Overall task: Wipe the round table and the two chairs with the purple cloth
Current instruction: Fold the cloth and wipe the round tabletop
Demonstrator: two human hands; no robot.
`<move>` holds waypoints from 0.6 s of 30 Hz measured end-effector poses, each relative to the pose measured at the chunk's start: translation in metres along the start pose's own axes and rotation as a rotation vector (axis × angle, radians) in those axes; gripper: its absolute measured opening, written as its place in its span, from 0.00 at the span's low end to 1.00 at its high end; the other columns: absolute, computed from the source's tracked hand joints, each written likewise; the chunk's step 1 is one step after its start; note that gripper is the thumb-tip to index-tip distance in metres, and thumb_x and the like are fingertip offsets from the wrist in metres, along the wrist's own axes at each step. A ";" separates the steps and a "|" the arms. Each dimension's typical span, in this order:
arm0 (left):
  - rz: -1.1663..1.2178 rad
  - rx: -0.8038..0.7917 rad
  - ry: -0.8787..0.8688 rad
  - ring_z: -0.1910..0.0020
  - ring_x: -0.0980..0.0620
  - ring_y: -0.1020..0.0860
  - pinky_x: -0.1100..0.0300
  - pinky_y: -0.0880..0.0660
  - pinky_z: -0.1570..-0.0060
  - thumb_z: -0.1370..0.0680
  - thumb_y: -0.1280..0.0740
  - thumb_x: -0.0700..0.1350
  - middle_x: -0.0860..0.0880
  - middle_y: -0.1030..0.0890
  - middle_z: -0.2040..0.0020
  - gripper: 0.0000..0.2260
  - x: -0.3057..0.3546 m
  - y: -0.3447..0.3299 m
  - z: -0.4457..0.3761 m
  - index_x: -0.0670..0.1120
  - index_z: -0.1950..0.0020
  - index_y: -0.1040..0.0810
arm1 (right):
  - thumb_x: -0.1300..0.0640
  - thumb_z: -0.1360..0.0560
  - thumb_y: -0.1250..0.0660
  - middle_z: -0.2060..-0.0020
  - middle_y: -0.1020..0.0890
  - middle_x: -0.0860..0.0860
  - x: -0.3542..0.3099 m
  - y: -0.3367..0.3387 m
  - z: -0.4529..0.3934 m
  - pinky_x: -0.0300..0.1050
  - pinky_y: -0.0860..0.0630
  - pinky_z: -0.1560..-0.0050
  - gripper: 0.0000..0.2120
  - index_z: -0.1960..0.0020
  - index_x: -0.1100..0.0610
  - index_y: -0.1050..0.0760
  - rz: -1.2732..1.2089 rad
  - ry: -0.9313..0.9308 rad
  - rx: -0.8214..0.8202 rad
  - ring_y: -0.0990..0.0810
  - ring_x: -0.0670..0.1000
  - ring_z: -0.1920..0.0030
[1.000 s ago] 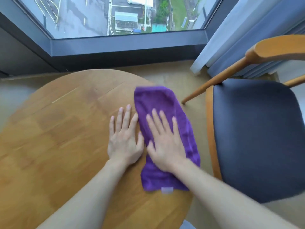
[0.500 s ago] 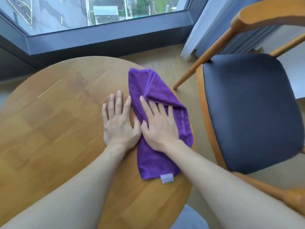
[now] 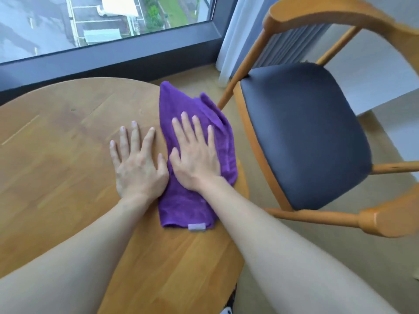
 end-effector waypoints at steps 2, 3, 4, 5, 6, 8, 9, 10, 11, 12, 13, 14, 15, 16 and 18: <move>0.025 -0.010 -0.008 0.17 0.44 0.51 0.42 0.56 0.20 0.24 0.43 0.52 0.46 0.45 0.16 0.30 0.001 0.002 0.000 0.53 0.21 0.36 | 0.47 0.22 0.48 0.16 0.51 0.47 -0.003 -0.007 0.047 0.60 0.59 0.19 0.35 0.16 0.49 0.50 -0.024 0.123 -0.035 0.56 0.51 0.17; 0.039 -0.012 -0.007 0.17 0.44 0.51 0.42 0.56 0.20 0.24 0.44 0.52 0.46 0.44 0.16 0.30 0.002 0.003 0.001 0.53 0.21 0.36 | 0.48 0.23 0.47 0.16 0.50 0.46 0.004 -0.007 0.071 0.59 0.58 0.19 0.35 0.16 0.49 0.49 -0.034 0.172 -0.062 0.55 0.51 0.17; 0.047 -0.012 -0.002 0.17 0.44 0.51 0.42 0.56 0.20 0.23 0.44 0.53 0.46 0.44 0.16 0.29 0.003 0.003 0.000 0.53 0.21 0.36 | 0.49 0.24 0.46 0.17 0.50 0.45 0.016 -0.007 0.089 0.58 0.58 0.19 0.36 0.16 0.48 0.49 -0.029 0.207 -0.091 0.54 0.50 0.17; 0.046 -0.014 0.002 0.17 0.44 0.51 0.43 0.56 0.20 0.23 0.44 0.53 0.46 0.45 0.16 0.29 0.004 0.004 0.001 0.53 0.21 0.36 | 0.50 0.24 0.46 0.17 0.49 0.44 0.033 -0.005 0.097 0.57 0.58 0.19 0.36 0.17 0.47 0.48 -0.012 0.224 -0.115 0.53 0.50 0.17; 0.038 -0.016 0.001 0.17 0.44 0.51 0.43 0.57 0.20 0.23 0.44 0.53 0.46 0.45 0.16 0.29 0.006 0.004 0.002 0.53 0.20 0.36 | 0.50 0.25 0.46 0.17 0.48 0.44 0.048 0.000 0.095 0.57 0.58 0.19 0.36 0.17 0.46 0.47 0.013 0.215 -0.123 0.52 0.50 0.17; 0.016 -0.004 0.003 0.17 0.44 0.51 0.43 0.57 0.20 0.24 0.43 0.54 0.47 0.45 0.16 0.30 0.006 0.003 0.001 0.53 0.21 0.36 | 0.50 0.23 0.47 0.17 0.49 0.45 0.064 0.010 0.060 0.58 0.58 0.19 0.35 0.17 0.46 0.48 0.024 0.129 -0.105 0.52 0.51 0.17; 0.010 -0.001 0.000 0.17 0.44 0.51 0.43 0.57 0.20 0.25 0.43 0.54 0.47 0.45 0.16 0.30 0.005 0.003 0.001 0.53 0.21 0.36 | 0.49 0.21 0.48 0.16 0.51 0.46 0.064 0.014 0.034 0.58 0.58 0.19 0.33 0.16 0.46 0.50 -0.006 0.066 -0.090 0.54 0.51 0.17; 0.008 -0.001 -0.007 0.17 0.44 0.51 0.42 0.56 0.20 0.25 0.43 0.55 0.47 0.45 0.16 0.31 0.005 0.002 0.001 0.54 0.21 0.36 | 0.47 0.18 0.50 0.16 0.54 0.46 0.061 0.017 0.010 0.58 0.60 0.19 0.31 0.16 0.46 0.53 -0.027 0.008 -0.072 0.57 0.51 0.17; 0.006 0.005 -0.010 0.17 0.44 0.51 0.42 0.56 0.20 0.26 0.43 0.55 0.47 0.44 0.16 0.31 0.004 0.002 0.001 0.54 0.21 0.36 | 0.45 0.17 0.52 0.16 0.57 0.47 0.056 0.016 -0.008 0.58 0.61 0.19 0.30 0.16 0.46 0.55 -0.027 -0.030 -0.057 0.60 0.51 0.17; 0.002 0.012 -0.013 0.17 0.44 0.51 0.42 0.56 0.20 0.26 0.42 0.55 0.47 0.44 0.16 0.31 0.003 0.002 -0.001 0.54 0.22 0.36 | 0.44 0.16 0.54 0.17 0.59 0.48 0.049 0.012 -0.020 0.58 0.63 0.19 0.30 0.16 0.47 0.57 -0.019 -0.047 -0.041 0.62 0.52 0.18; 0.004 0.012 -0.014 0.17 0.45 0.51 0.42 0.56 0.20 0.26 0.42 0.55 0.47 0.44 0.16 0.31 0.002 0.002 -0.002 0.54 0.22 0.35 | 0.43 0.15 0.55 0.17 0.59 0.48 0.043 0.008 -0.020 0.58 0.64 0.19 0.30 0.16 0.48 0.58 -0.022 -0.049 -0.033 0.63 0.52 0.18; 0.007 0.001 -0.016 0.17 0.45 0.51 0.42 0.56 0.20 0.26 0.42 0.55 0.48 0.44 0.16 0.31 0.002 0.002 -0.001 0.54 0.22 0.35 | 0.43 0.15 0.55 0.17 0.59 0.49 0.037 0.003 -0.006 0.58 0.64 0.20 0.30 0.16 0.49 0.58 -0.024 -0.039 -0.032 0.63 0.53 0.18; 0.010 -0.008 -0.018 0.17 0.45 0.51 0.41 0.56 0.20 0.26 0.42 0.55 0.48 0.44 0.16 0.31 0.002 0.003 0.001 0.54 0.22 0.35 | 0.44 0.16 0.55 0.16 0.58 0.49 0.032 -0.002 0.016 0.58 0.64 0.19 0.30 0.16 0.49 0.58 -0.018 -0.007 -0.033 0.62 0.53 0.18; 0.009 -0.014 -0.017 0.17 0.45 0.51 0.41 0.56 0.20 0.27 0.42 0.55 0.48 0.45 0.16 0.31 0.003 0.004 0.002 0.53 0.22 0.35 | 0.44 0.16 0.54 0.16 0.56 0.49 0.029 -0.005 0.042 0.58 0.63 0.19 0.31 0.16 0.49 0.57 -0.018 0.036 -0.026 0.61 0.53 0.17; 0.016 -0.031 -0.012 0.17 0.45 0.52 0.41 0.56 0.20 0.26 0.41 0.55 0.48 0.45 0.16 0.31 0.005 0.006 0.002 0.53 0.22 0.34 | 0.45 0.17 0.52 0.17 0.49 0.47 0.027 -0.010 0.095 0.58 0.60 0.19 0.31 0.16 0.48 0.54 -0.040 0.095 -0.039 0.54 0.53 0.17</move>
Point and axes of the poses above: each hand's wrist, its own z-axis away from the middle knuckle, its own y-axis out of the back of the hand, x = y × z, the point moved 5 cm from there along -z, towards the middle knuckle
